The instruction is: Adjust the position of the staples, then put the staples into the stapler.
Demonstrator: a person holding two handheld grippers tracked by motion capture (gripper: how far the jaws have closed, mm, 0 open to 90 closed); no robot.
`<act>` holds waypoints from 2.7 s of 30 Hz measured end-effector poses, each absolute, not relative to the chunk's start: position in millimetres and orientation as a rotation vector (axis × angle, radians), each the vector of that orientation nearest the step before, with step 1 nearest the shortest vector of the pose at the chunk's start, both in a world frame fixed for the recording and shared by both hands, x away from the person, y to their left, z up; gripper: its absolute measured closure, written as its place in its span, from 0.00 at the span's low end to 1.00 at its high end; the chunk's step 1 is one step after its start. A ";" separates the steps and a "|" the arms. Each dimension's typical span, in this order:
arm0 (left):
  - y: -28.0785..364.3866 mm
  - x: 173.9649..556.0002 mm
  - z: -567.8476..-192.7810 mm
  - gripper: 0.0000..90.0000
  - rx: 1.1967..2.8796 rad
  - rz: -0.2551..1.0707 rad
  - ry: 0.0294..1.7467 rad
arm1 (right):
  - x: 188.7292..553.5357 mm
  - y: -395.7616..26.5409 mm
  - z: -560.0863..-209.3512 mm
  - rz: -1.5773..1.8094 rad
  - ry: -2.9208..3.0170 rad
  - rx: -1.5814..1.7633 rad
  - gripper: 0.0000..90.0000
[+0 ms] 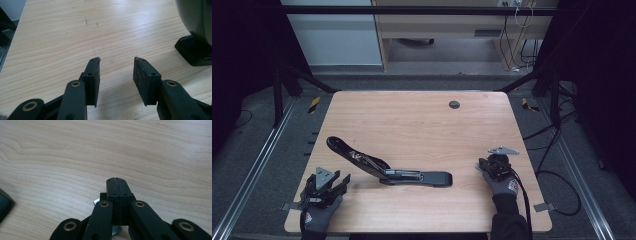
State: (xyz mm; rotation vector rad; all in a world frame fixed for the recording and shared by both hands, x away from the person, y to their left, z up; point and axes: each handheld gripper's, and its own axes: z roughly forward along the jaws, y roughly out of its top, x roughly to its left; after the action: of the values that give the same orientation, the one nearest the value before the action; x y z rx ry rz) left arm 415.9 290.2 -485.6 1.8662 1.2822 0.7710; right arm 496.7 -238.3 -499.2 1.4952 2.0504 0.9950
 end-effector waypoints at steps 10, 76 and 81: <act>289.5 415.9 -485.7 0.62 1.868 0.773 1.279 | 490.2 -242.7 -483.1 1.009 2.057 1.440 1.00; 290.0 418.7 -488.8 0.60 1.897 0.742 1.276 | 494.0 -235.0 -467.3 0.833 2.282 1.392 0.78; 290.1 419.0 -489.0 0.60 1.896 0.744 1.278 | 495.9 -233.7 -471.9 0.803 2.294 1.393 0.81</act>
State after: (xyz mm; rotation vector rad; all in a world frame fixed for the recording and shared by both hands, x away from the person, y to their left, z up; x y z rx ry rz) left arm 419.0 290.1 -489.0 1.8960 1.2782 0.7436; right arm 495.9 -233.7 -471.9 1.3930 2.2941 0.8034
